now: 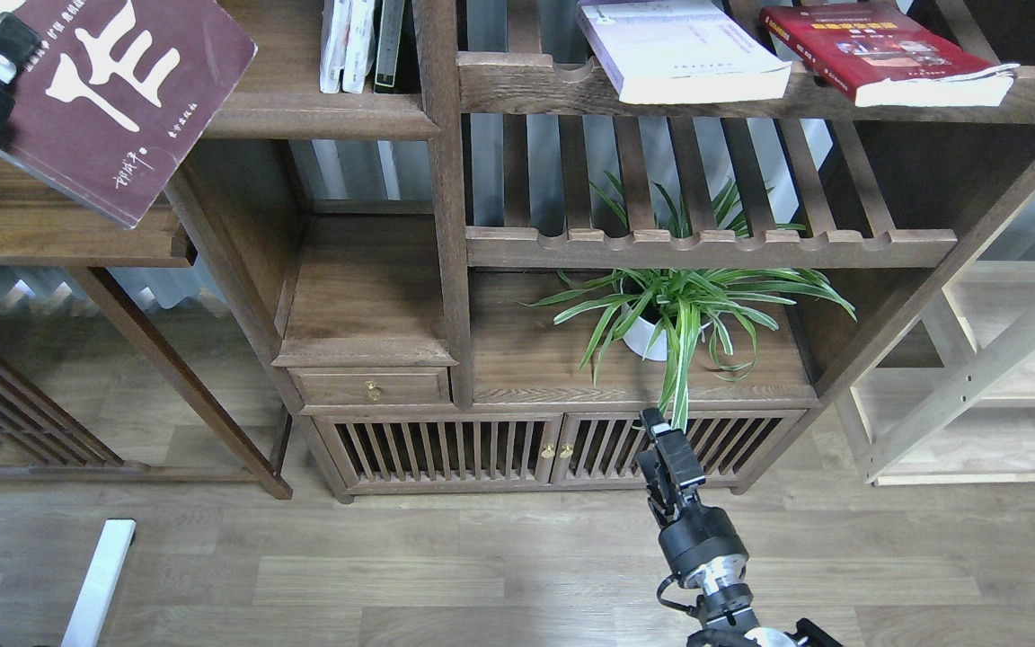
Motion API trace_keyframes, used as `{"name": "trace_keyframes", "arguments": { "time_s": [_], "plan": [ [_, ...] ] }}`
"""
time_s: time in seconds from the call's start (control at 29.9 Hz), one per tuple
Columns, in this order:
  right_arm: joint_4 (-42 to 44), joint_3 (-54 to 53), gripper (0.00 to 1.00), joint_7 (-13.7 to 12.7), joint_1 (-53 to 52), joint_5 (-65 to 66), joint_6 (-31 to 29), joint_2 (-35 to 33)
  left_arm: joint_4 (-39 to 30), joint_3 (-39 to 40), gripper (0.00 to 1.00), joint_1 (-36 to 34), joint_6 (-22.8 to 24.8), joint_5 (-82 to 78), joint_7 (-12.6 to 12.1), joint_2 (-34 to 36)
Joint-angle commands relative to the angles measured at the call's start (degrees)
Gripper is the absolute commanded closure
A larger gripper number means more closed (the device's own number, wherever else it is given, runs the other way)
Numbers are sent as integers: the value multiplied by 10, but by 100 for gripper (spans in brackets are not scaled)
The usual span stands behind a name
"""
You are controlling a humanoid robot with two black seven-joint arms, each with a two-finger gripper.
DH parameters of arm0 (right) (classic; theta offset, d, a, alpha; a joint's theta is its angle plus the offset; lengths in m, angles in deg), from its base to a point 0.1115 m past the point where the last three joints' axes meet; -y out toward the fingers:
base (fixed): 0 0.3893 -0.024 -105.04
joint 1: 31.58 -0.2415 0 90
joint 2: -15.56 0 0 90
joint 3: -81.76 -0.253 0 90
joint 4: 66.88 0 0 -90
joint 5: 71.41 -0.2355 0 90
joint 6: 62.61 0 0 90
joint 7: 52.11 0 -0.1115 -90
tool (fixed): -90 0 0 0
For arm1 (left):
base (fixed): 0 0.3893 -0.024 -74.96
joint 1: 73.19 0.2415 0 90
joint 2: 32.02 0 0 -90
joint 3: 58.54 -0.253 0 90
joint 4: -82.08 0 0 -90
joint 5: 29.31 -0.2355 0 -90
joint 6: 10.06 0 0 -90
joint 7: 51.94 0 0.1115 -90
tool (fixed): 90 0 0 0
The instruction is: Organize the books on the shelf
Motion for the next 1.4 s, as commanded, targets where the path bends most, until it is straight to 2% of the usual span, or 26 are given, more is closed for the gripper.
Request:
{"name": "trace_keyframes", "arguments": {
  "time_s": [0.0,0.2,0.43,0.53,0.64,0.84,1.0,1.37],
  "plan": [
    [-1,1,1,0,0,-1,0,0,14,-13,100,-28,0,2,0,30],
    [-2,2,1,0,0,-2,0,0,36,-49,100,-73,-5,-5,0,86],
    [-2,2,1,0,-11,-2,0,0,57,-106,100,-109,-72,-6,0,129],
    [-2,2,1,0,-18,-3,0,0,57,-122,100,-133,-132,-26,0,137],
    [-2,2,1,0,-24,-6,0,0,56,-133,99,-149,-171,-53,0,134],
    [-2,2,1,0,-27,-13,0,0,56,-178,99,-176,-217,-55,0,136],
    [-3,2,1,0,-29,-19,0,0,59,-232,99,-227,-257,-57,0,136],
    [-7,0,1,-1,-30,-22,0,0,164,-353,99,-369,-280,-57,0,128]
  ]
}}
